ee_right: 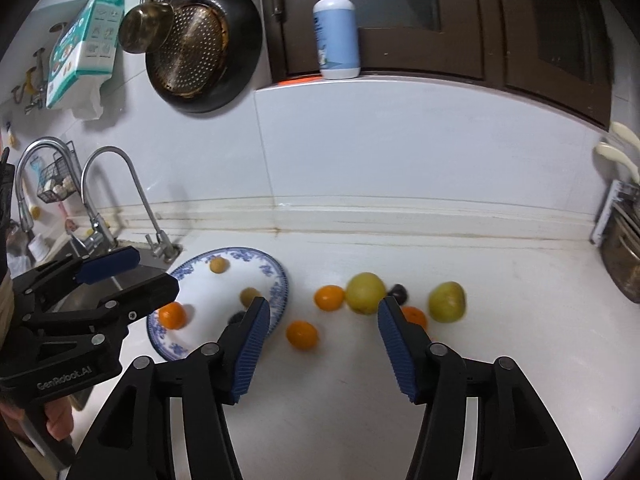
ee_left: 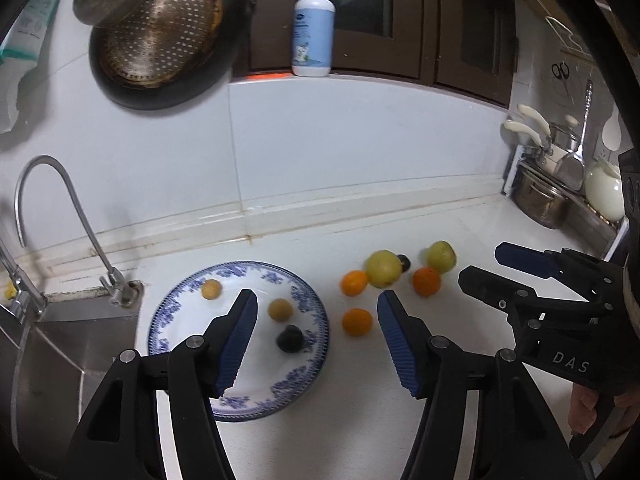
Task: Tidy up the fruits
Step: 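Withdraw both open tools from the plate toward the remaining fruits, then grasp an orange with the left tool while the right tool grasps a tangerine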
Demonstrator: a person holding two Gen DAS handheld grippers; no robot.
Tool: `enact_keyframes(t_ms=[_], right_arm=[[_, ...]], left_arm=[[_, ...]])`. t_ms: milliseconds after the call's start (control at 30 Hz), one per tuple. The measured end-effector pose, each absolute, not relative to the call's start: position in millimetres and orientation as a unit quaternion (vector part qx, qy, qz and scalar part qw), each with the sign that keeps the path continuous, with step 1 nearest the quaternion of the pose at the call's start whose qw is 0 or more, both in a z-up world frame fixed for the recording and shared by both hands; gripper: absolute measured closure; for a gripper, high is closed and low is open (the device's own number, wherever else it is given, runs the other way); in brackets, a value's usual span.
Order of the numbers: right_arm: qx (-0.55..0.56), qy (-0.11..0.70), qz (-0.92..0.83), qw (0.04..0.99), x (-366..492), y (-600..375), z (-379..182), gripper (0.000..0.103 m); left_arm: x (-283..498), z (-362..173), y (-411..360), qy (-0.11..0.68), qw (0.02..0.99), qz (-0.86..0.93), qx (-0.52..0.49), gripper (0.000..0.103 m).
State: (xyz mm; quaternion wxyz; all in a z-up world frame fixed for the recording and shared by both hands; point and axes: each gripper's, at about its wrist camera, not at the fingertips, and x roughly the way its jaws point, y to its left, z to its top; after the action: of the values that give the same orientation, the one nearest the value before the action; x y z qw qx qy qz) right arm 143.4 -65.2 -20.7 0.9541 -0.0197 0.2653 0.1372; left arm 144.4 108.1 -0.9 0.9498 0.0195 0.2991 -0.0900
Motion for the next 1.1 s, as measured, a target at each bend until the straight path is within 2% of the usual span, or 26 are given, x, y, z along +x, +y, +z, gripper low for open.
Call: enact_keyframes(t_ms=[633,900,1100], right_arm=[[-0.02,0.305,0.111,0.946,165,-116,-54,0.046],[-0.013,0.332,0.117,0.936,194,-127,-77,0.046],[-0.012,0.35,0.126,0.928,215,-128,-95,0.046]], left_arm=[[171,-48,67,0.348,0.931,-0.112,-0.011,0.043],[195,-72,59,0.366,0.922,-0.122,-0.007,0.059],[212,-91,57,0.389,0.913,-0.12,-0.01,0.065]])
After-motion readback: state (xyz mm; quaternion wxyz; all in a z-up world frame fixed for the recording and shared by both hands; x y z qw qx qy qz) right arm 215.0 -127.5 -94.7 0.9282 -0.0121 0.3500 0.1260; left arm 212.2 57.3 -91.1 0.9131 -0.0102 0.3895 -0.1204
